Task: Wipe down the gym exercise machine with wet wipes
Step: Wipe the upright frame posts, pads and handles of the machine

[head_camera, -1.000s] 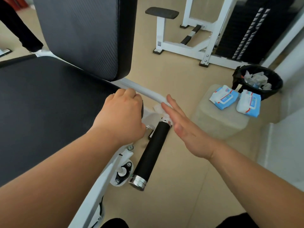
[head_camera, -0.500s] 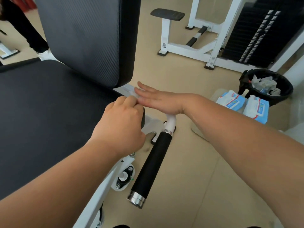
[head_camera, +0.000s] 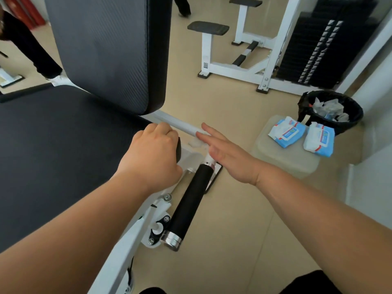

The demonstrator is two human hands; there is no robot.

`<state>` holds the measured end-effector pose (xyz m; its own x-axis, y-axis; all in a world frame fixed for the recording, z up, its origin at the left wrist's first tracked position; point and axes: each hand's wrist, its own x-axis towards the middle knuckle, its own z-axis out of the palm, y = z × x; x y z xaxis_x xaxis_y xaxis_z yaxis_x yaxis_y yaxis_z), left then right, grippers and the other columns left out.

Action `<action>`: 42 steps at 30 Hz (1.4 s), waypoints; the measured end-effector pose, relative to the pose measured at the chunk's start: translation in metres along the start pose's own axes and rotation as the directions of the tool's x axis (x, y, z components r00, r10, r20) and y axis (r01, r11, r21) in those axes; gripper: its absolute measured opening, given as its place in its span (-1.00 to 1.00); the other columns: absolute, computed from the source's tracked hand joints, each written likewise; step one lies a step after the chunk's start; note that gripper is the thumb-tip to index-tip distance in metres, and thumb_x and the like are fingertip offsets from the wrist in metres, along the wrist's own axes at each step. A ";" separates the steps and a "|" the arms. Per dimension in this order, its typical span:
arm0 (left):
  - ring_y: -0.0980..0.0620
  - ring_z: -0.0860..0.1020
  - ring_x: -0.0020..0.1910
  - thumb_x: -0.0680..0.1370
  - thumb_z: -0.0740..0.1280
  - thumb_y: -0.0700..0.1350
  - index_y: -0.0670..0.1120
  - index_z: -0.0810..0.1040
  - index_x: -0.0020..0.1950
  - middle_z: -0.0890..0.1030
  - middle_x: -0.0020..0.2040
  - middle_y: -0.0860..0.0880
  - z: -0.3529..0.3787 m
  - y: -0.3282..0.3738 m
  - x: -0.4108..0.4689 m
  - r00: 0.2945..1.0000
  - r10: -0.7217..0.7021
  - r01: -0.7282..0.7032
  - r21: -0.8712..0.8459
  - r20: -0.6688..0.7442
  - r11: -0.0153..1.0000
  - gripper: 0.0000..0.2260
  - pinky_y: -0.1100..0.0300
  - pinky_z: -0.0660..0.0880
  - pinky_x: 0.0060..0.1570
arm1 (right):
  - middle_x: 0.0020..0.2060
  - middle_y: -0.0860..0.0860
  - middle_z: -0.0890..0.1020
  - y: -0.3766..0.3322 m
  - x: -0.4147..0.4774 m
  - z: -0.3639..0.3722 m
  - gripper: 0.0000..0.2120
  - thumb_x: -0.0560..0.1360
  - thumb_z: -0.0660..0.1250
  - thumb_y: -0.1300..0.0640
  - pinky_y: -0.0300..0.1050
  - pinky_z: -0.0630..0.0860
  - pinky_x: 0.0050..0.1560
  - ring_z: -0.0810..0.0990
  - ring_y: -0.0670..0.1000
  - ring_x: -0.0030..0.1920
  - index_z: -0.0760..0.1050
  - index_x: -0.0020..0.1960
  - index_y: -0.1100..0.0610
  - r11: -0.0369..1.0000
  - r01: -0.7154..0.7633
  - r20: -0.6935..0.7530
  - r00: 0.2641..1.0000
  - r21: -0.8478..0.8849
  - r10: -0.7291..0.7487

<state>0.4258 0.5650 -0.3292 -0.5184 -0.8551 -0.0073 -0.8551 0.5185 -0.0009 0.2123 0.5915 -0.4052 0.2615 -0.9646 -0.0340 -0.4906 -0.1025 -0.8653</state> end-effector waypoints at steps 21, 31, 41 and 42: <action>-0.10 0.33 0.35 0.43 0.40 0.05 -0.09 0.44 0.35 0.39 0.33 -0.04 -0.003 0.001 -0.002 0.999 0.014 -0.012 -0.031 0.041 0.999 -0.48 0.04 0.26 0.39 | 0.66 -0.16 -0.20 -0.012 -0.027 0.038 0.14 0.35 -0.03 -0.69 -0.35 -0.06 0.56 -0.16 -0.47 0.52 -0.03 0.69 0.02 0.986 -0.058 -0.187 0.978 0.159 0.087; -0.17 0.26 0.46 0.38 0.43 0.02 -0.20 0.37 0.50 0.40 0.43 -0.14 -0.008 0.006 0.000 0.986 -0.049 0.046 0.019 0.162 0.999 -0.27 -0.16 0.22 0.51 | 0.64 0.00 0.20 -0.027 0.002 -0.007 -0.46 0.71 0.11 -0.15 -0.09 0.03 0.63 0.09 -0.13 0.62 0.27 0.62 0.06 0.915 -0.330 -0.148 0.918 0.232 0.368; -0.26 0.24 0.49 0.28 0.53 0.05 -0.27 0.32 0.51 0.36 0.45 -0.23 -0.005 0.007 0.004 0.964 -0.070 0.055 0.065 0.256 0.996 -0.12 -0.25 0.16 0.50 | 0.18 -0.06 0.61 -0.042 -0.023 -0.061 -0.61 0.69 0.19 0.24 -0.50 0.34 0.02 0.53 -0.35 -0.02 0.45 0.50 0.08 0.833 -0.428 -0.263 0.809 0.352 0.526; -0.25 0.23 0.50 0.29 0.52 0.07 -0.27 0.31 0.51 0.35 0.46 -0.23 -0.006 0.007 0.004 0.961 -0.066 0.054 0.054 0.268 0.997 -0.11 -0.25 0.15 0.50 | 0.25 -0.07 0.60 -0.046 -0.025 -0.066 -0.54 0.68 0.20 0.25 -0.52 0.35 0.01 0.54 -0.32 0.01 0.36 0.56 0.04 0.829 -0.429 -0.245 0.814 0.359 0.527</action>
<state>0.4182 0.5651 -0.3232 -0.4403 -0.8547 -0.2751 -0.8803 0.4712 -0.0552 0.1733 0.6041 -0.3312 -0.2490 -0.8986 -0.3611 -0.2206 0.4157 -0.8823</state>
